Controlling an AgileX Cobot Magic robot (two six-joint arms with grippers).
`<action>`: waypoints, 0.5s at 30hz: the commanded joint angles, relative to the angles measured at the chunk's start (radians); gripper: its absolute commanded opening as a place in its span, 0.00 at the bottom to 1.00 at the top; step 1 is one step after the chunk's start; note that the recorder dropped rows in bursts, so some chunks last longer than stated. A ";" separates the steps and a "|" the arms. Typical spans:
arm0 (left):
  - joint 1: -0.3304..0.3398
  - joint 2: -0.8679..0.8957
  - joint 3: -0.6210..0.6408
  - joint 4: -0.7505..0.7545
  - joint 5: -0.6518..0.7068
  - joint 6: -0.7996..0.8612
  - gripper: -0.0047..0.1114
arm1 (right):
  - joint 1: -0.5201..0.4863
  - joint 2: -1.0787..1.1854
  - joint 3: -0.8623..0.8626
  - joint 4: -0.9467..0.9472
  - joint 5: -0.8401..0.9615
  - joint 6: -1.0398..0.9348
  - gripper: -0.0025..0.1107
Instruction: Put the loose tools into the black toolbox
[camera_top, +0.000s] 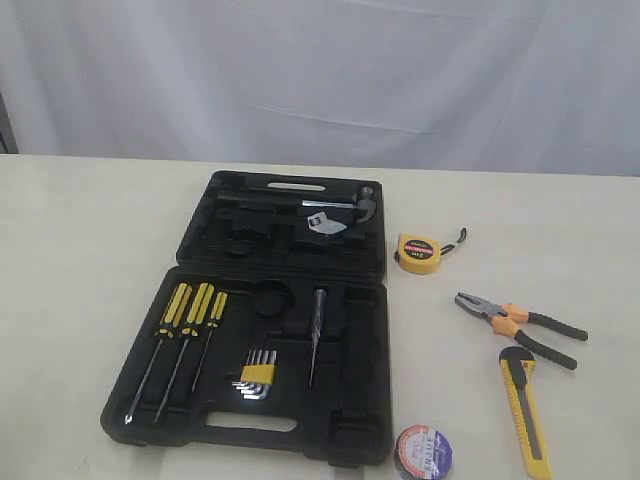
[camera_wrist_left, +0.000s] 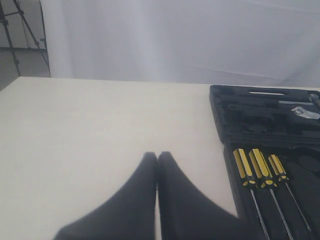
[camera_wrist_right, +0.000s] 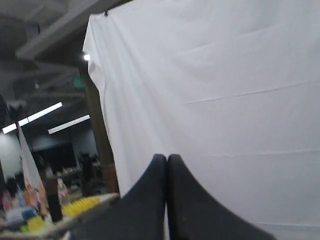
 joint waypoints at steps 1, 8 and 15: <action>-0.002 -0.003 0.002 -0.002 0.000 -0.001 0.04 | 0.003 -0.006 0.002 0.271 -0.021 0.050 0.02; -0.002 -0.003 0.002 -0.002 0.000 -0.001 0.04 | 0.003 -0.006 -0.013 0.356 0.108 0.057 0.02; -0.002 -0.003 0.002 -0.002 0.000 -0.001 0.04 | 0.003 0.112 -0.309 0.245 0.706 -0.127 0.02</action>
